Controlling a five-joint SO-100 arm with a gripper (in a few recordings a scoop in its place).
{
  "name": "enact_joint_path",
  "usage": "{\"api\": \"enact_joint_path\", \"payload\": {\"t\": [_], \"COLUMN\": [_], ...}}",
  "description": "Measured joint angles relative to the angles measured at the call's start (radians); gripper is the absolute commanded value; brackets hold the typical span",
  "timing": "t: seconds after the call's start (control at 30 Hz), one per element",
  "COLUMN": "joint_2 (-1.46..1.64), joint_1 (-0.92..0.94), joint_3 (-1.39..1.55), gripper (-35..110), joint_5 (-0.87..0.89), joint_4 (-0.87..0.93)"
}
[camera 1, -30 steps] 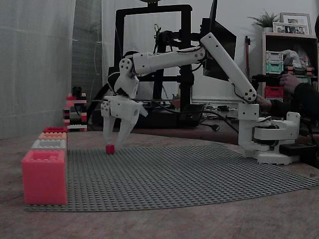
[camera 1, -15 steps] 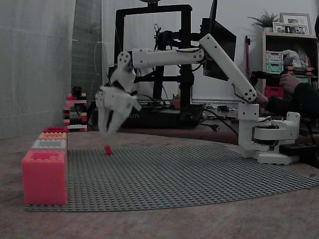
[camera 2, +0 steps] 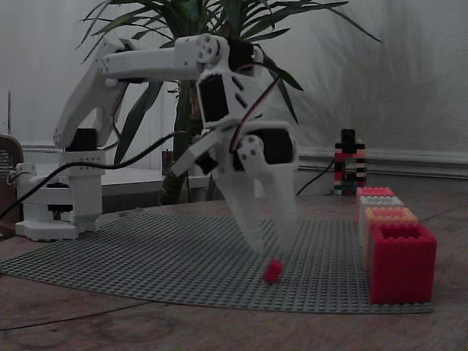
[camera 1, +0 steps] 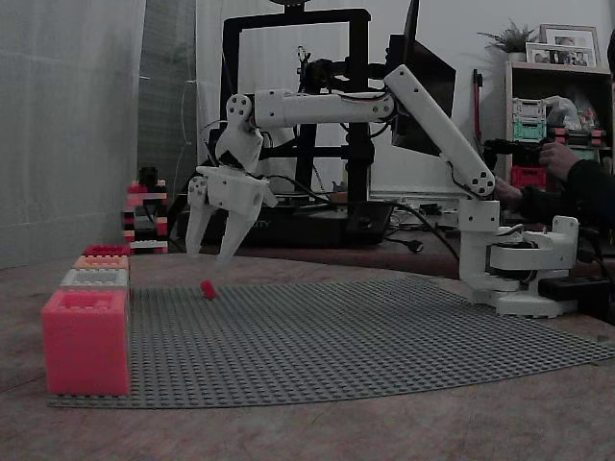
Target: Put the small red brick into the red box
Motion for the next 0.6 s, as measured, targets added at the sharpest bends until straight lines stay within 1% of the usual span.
{"api": "enact_joint_path", "payload": {"t": [0.6], "joint_2": [-0.052], "joint_1": [-0.051], "joint_3": [0.018], "gripper": [20], "joint_5": [-0.015], "joint_4": [0.0]}}
